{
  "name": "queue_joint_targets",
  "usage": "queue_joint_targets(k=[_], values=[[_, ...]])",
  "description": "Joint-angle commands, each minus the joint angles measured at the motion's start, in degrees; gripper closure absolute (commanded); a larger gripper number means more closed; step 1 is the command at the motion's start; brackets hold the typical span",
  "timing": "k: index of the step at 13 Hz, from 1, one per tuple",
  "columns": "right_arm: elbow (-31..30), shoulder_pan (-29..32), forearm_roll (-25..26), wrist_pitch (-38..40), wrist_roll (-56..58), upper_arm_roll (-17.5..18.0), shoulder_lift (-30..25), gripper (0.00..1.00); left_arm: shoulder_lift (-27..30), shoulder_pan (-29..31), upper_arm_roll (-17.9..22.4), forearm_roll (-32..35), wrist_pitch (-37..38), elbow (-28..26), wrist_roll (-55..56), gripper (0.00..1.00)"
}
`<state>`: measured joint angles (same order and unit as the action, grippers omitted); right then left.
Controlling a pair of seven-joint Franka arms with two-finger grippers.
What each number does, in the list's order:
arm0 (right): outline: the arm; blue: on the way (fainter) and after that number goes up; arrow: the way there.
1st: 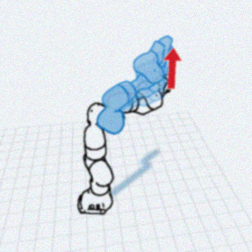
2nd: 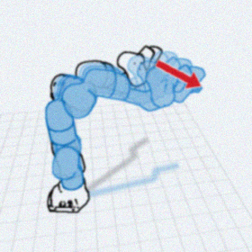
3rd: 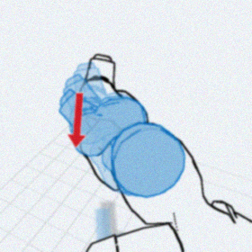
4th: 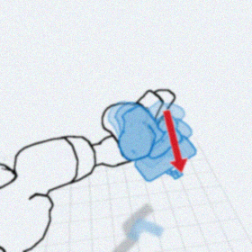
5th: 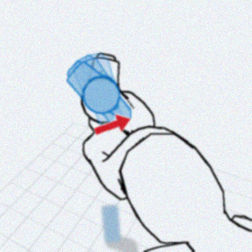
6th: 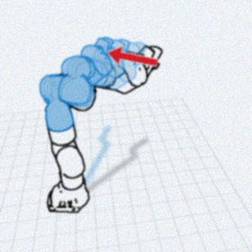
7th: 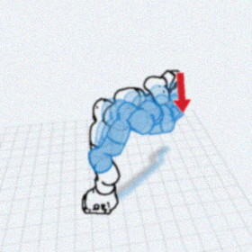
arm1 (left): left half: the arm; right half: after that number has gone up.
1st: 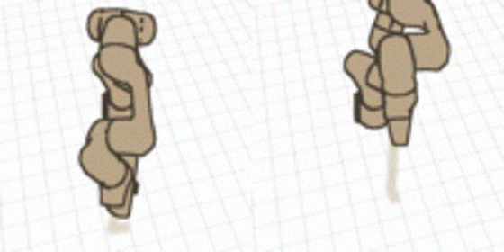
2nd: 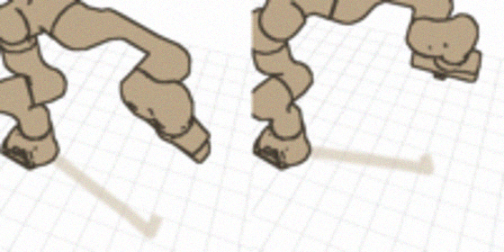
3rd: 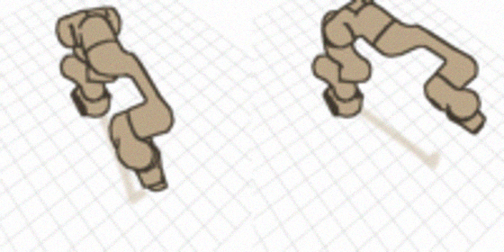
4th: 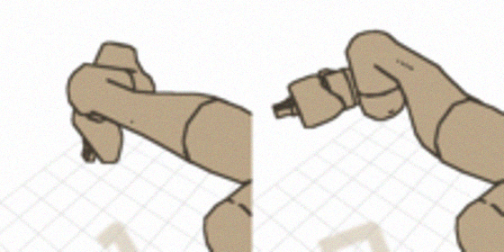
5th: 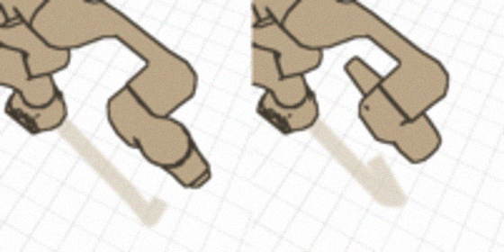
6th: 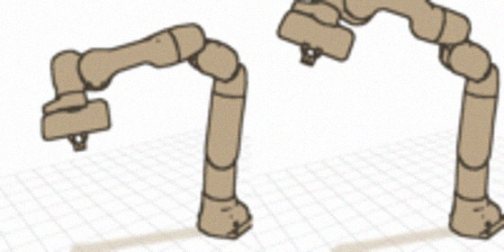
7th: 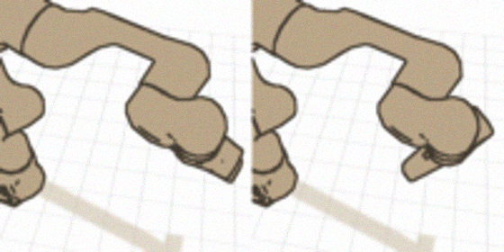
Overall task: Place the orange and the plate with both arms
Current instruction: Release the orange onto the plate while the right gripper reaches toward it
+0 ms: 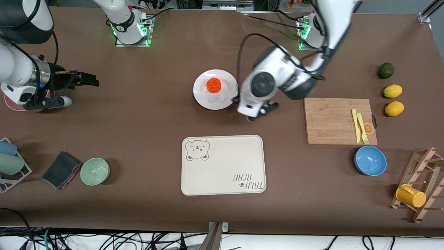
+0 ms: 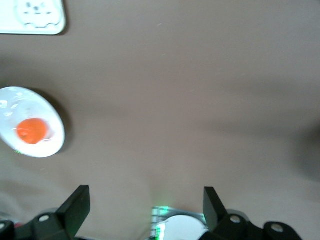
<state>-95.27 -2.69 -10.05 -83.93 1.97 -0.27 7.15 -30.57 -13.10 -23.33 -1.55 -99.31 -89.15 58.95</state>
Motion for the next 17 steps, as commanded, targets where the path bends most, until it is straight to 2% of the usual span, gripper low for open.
queue_joint_targets(k=[1, 4, 7, 8, 10, 11, 14, 17], values=[[0.7, 0.1, -5.6, 1.1, -0.5, 0.2, 3.0, 0.00, 0.7, 9.8, -1.0, 5.7, 3.9, 0.1, -15.7, 0.00], [-1.9, -1.8, -16.3, -3.8, -0.6, 0.4, 7.2, 0.00, 0.8, 18.2, -0.8, 6.2, 4.0, 2.1, -28.6, 0.00], [-9.6, -4.3, -27.6, -11.3, -0.5, 0.6, 7.6, 0.00, 0.8, 24.4, -0.8, 11.8, 4.1, 5.3, -36.0, 0.00], [-11.8, -4.6, -30.7, -13.3, -0.2, 2.3, 7.4, 0.00, 0.8, 25.9, -0.8, 12.4, 4.1, 7.0, -39.7, 0.00], [-13.9, -4.7, -32.2, -17.4, 0.9, 5.4, 7.5, 0.00, 0.8, 29.0, -1.4, 11.3, 4.7, 10.0, -43.4, 0.00], [-15.2, -4.7, -33.9, -19.6, 3.0, 6.8, 7.7, 0.00, 1.5, 29.3, -0.9, 11.8, 6.8, 11.1, -44.8, 0.00], [-21.8, -4.9, -43.4, -24.0, 16.1, 7.2, 8.3, 0.00, 5.8, 33.1, -1.3, 11.1, 7.4, 11.0, -45.2, 0.00], [-25.4, -5.2, -49.1, -27.1, 28.7, 7.2, 12.7, 0.00, 8.7, 33.7, -1.2, 10.8, 8.1, 10.8, -44.8, 0.00]])
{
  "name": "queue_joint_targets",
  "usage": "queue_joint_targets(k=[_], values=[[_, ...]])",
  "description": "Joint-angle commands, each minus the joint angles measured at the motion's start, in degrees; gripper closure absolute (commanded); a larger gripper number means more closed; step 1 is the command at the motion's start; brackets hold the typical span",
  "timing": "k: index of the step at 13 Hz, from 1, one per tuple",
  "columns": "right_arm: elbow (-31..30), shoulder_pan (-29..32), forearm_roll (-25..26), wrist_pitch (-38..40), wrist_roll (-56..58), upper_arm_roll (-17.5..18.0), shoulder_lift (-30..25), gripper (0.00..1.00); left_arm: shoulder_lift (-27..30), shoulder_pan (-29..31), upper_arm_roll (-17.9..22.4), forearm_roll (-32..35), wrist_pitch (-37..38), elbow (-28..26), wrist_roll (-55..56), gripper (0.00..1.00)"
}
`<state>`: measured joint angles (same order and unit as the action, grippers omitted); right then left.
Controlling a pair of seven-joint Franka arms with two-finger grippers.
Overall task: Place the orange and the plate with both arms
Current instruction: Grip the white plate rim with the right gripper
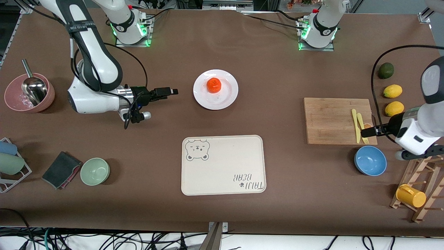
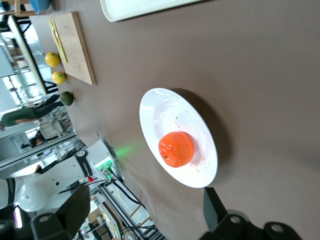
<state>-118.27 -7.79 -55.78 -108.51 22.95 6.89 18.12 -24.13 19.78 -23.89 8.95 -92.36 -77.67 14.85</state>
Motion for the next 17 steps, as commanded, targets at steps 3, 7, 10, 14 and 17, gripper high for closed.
queue_joint_targets(k=[3, 7, 10, 14, 17], values=[[-3.3, -1.2, -6.8, -5.8, 17.9, 0.3, 5.6, 0.00, 3.1, 4.7, -0.7, -5.3, 1.0, -0.6, -0.8, 0.00], [-4.3, -4.1, -15.5, -9.7, 27.8, 0.6, 9.2, 0.00, 4.2, 7.4, -0.5, -8.1, 0.3, -1.7, -1.3, 0.00], [-4.4, -8.0, -23.6, -14.4, 33.8, 0.7, 12.4, 0.00, 10.6, -0.2, 8.0, -8.1, -3.1, -8.0, -1.3, 0.00], [-4.2, -9.9, -28.3, -14.7, 38.7, 0.7, 14.4, 0.01, 18.9, -13.3, 18.2, -8.4, -5.7, -16.8, -3.2, 0.00], [-3.9, -11.4, -28.5, -17.0, 39.6, 0.7, 14.8, 0.27, 23.0, -17.9, 20.9, -8.5, -3.7, -17.9, -3.1, 0.00]])
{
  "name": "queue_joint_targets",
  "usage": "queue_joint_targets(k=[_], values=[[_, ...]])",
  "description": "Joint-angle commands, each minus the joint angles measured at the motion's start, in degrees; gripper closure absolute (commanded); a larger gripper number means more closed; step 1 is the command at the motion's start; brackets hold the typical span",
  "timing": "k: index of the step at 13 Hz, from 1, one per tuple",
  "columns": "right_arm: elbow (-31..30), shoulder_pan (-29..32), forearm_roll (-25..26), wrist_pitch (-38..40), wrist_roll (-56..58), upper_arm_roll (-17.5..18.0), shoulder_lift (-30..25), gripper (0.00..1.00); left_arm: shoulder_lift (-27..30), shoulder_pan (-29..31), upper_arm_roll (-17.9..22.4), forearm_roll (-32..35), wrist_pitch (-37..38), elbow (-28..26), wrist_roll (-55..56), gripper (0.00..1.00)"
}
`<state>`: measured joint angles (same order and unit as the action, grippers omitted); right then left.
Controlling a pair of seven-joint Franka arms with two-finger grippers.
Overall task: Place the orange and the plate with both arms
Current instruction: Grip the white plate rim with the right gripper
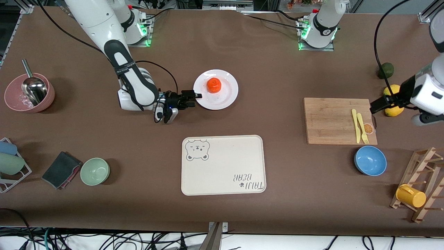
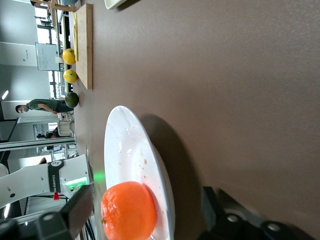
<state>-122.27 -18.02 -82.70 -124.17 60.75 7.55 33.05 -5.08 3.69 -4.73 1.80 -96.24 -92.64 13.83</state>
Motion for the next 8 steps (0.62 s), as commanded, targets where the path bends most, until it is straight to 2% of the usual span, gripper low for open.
queue_joint_targets(k=[1, 3, 6, 8], values=[[0.1, -1.5, -1.6, -1.4, 2.8, 0.0, 0.0, 0.39, 4.3, -2.9, 1.8, -1.4, 1.5, -2.2, -1.9, 0.00], [0.0, -2.2, -1.6, -2.0, 5.1, 0.0, 1.1, 0.42, 5.2, -3.3, 1.7, -1.6, 3.9, -0.5, -1.9, 0.00], [0.0, -2.5, -1.7, -2.9, 6.8, 0.0, 1.9, 0.52, 5.3, -3.3, 1.9, -1.8, 7.3, 2.8, -2.1, 0.00], [0.0, -2.5, -1.7, -2.4, 6.7, 0.0, 2.5, 0.74, 5.2, -3.4, 1.8, -0.8, 6.3, 2.4, -6.2, 0.00]])
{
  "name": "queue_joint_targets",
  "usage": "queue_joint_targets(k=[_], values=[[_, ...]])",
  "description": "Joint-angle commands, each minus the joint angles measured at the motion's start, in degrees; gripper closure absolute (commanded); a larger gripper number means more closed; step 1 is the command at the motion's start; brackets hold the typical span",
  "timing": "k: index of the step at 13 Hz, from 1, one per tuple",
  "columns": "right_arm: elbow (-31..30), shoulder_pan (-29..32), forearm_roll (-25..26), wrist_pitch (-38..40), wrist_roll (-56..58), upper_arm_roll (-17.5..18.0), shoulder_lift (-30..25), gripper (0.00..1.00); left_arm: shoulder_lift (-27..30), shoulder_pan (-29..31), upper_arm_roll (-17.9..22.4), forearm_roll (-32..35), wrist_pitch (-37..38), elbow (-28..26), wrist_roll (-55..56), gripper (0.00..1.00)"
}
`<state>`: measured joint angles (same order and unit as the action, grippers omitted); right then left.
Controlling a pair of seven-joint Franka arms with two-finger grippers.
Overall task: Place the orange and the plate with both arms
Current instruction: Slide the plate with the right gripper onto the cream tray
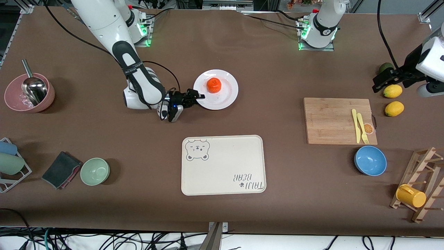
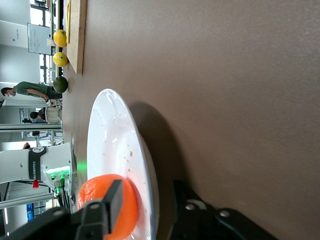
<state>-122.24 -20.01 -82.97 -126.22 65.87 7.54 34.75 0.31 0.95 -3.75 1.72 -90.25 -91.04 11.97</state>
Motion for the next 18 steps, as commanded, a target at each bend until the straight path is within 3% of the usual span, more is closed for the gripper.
queue_joint_targets(k=[1, 7, 10, 15, 18], values=[[0.0, -0.5, -1.4, -0.1, 1.6, 0.0, 1.7, 0.87, -0.2, -0.4, 1.3, -0.8, -0.9, 0.5, -8.0, 0.00], [0.2, -0.3, -1.4, 0.0, 1.6, 0.0, 1.6, 1.00, -0.2, -0.5, 2.1, -0.9, -1.2, 0.6, -9.5, 0.00], [1.8, 0.0, -1.3, 0.1, 1.0, -0.2, 1.3, 1.00, -0.2, -0.5, 2.4, -0.9, -2.0, 0.3, -9.5, 0.00], [11.0, 0.8, -0.4, 0.0, -9.8, -0.6, 1.3, 1.00, -0.1, -0.8, 3.6, -0.8, -1.9, 0.2, -9.6, 0.00], [19.6, 0.8, 1.4, -0.2, -15.3, -2.3, 4.5, 1.00, -0.1, -0.7, 3.6, -0.9, -1.8, 0.2, -9.6, 0.00]])
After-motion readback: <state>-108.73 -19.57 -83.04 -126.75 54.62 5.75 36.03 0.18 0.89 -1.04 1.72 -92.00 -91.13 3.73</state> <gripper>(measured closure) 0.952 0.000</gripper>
